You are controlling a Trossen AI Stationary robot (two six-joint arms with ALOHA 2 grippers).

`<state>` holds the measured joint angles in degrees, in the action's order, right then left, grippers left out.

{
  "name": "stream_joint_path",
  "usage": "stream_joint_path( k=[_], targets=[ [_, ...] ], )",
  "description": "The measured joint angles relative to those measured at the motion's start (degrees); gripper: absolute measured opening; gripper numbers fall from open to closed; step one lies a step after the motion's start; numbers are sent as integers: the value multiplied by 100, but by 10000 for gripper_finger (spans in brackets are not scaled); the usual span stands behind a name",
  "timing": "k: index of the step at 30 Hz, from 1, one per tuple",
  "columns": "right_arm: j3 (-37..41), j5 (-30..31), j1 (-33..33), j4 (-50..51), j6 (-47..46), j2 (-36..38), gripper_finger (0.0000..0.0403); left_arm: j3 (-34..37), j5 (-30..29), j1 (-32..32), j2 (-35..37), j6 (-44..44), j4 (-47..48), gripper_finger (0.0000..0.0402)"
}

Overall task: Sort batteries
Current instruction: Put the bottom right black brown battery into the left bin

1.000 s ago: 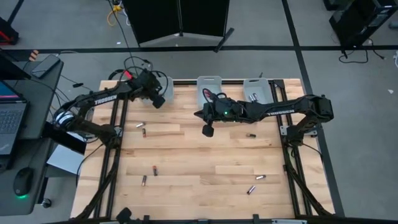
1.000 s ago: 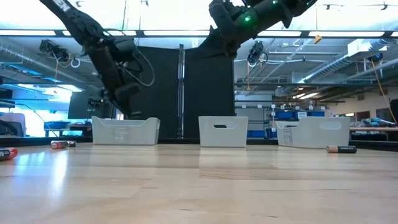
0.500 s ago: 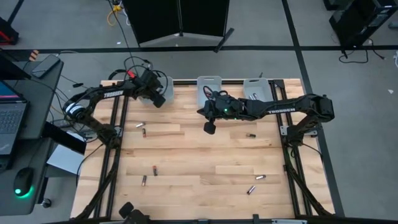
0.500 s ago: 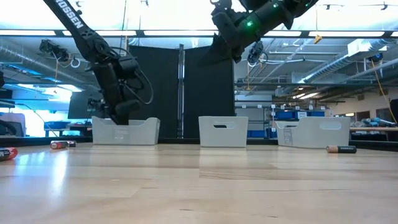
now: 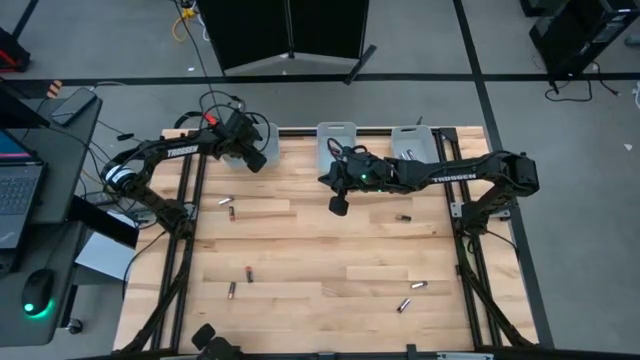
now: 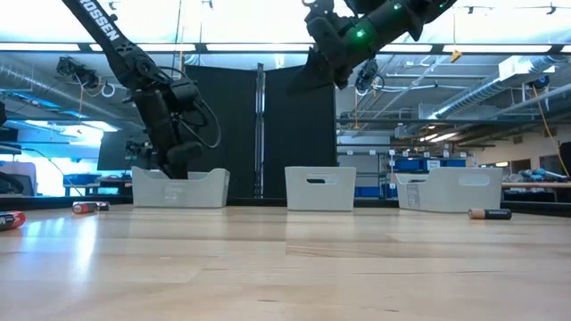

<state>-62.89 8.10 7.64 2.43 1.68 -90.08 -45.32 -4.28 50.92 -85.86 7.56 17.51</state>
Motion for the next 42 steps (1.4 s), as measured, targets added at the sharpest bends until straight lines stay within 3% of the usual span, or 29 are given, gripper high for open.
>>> stream_joint_path(
  k=[5, 9, 19, 25, 30, 34, 42],
  targets=[
    [0, 0, 0, 351, 45, 181, 20, 0, -69, -101, 218, 132, -272, 58],
    [0, 3, 0, 1159, -108, 492, 16, 0, 631, -320, 702, 71, -708, 9],
    [0, 240, -394, 3341, -901, 1057, 20, 739, 868, -1568, 1689, -72, -2817, 10],
    [0, 254, -830, 4153, -1480, 1112, 15, 1367, 877, -2372, 1859, -367, -3990, 9],
    [50, 226, -1255, 4809, -2088, 1056, 31, 1618, 855, -2869, 1871, -375, -4444, 9],
    [532, -79, -1543, 4985, -2298, 1163, 37, 1652, 809, -3170, 1871, -369, -4722, 8],
    [1568, -93, -1458, 4884, -2824, 1429, 32, 1652, 785, -3300, 1871, -349, -4814, 8]
  ],
)
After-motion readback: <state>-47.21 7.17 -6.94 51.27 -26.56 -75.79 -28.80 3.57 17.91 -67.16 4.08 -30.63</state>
